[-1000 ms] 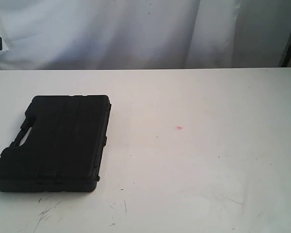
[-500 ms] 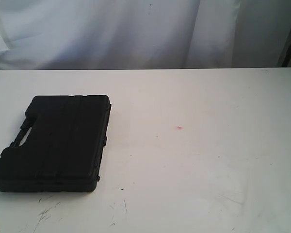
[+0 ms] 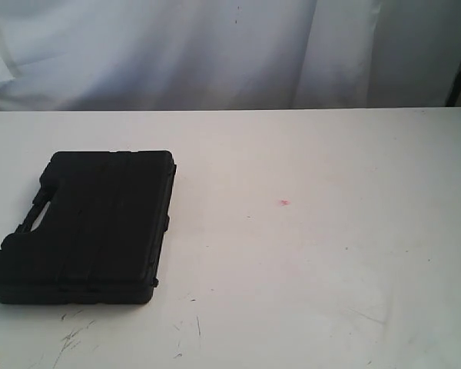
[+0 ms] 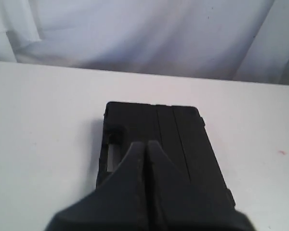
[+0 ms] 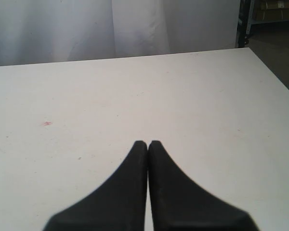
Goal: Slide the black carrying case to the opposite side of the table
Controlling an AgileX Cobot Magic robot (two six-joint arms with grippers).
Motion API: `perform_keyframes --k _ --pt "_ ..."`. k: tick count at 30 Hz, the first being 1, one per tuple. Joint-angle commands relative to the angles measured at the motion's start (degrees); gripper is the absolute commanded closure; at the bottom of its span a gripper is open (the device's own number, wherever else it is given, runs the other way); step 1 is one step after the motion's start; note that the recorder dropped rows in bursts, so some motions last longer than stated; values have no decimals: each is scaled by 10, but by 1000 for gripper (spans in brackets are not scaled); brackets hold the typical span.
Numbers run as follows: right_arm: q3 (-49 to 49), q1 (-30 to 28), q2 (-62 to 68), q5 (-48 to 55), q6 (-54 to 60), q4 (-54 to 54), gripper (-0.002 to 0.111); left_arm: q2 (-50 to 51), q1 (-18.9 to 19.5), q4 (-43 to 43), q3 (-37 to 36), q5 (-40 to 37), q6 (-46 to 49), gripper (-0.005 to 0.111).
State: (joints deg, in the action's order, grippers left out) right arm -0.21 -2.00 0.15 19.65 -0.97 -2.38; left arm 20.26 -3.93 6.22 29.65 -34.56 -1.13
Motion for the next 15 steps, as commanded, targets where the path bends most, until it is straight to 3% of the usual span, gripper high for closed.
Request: perform_keyframes --k 1,8,15 --pt "2 -4 -1 -2 1 0 108 -20 5 -6 -48 116 2 107" --pt "2 -4 -1 -2 1 0 108 -95 45 25 -174 259 1 107" --pt "2 -4 -1 -2 1 0 108 -156 44 22 -222 256 1 107"
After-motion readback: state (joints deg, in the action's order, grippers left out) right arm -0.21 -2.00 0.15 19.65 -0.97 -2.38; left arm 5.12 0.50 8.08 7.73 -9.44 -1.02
